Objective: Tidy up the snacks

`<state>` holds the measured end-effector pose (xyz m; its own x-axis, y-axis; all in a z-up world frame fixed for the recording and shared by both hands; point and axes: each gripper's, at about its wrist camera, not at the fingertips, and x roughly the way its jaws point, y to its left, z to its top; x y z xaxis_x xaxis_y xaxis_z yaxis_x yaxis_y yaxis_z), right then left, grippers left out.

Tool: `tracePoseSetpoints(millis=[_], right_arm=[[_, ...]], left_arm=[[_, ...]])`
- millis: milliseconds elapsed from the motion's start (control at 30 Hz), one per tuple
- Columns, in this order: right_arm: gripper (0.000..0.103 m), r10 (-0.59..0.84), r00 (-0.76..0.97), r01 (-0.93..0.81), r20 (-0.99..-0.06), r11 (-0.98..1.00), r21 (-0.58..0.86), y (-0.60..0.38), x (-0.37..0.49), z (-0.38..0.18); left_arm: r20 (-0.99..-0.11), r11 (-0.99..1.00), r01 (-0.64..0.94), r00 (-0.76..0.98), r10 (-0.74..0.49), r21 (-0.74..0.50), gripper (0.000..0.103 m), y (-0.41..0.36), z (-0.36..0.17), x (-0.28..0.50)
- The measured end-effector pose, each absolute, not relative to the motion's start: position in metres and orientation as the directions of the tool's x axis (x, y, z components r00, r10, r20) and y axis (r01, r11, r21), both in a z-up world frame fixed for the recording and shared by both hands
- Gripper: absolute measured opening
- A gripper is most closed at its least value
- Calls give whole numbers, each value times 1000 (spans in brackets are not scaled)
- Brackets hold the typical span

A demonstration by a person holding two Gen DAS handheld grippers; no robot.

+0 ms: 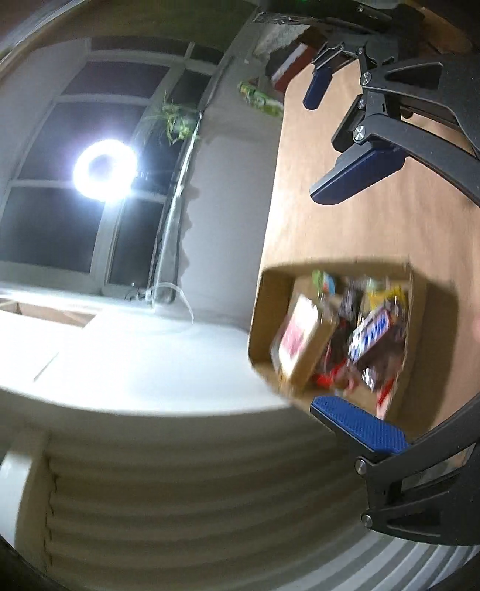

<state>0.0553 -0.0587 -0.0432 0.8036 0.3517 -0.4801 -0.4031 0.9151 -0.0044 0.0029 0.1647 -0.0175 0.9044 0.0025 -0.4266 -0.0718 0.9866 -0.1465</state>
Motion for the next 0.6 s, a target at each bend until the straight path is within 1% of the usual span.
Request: tracePoseSetpoints(millis=[100,167,233,400,500,600], right_arm=[[103,286,829,-330,-481,944,-7,-88,52,-44],[103,247,842,-286,-480,958,-7,-108,50,-44],[103,201,850,-236,-486,972,-12,-128,48,-43],[103,115,876,-146,-468,989,-31,-169,37,-36],[103,76,887,-108,-455,993,-44,-189,31,-32],[103,67,888,-95,-455,995,-38,-203,27,-31]], left_arm=[[-439,989,-53,899,-11,-135,103,144,-19,7],[-428,993,-41,904,-12,-115,103,127,-19,6],[-419,994,-17,908,-31,-112,103,109,-19,9],[-427,993,36,901,-82,-115,103,69,-16,12],[-433,992,49,896,-95,-116,103,48,-15,13],[-445,995,51,891,-86,-89,103,27,-13,14]])
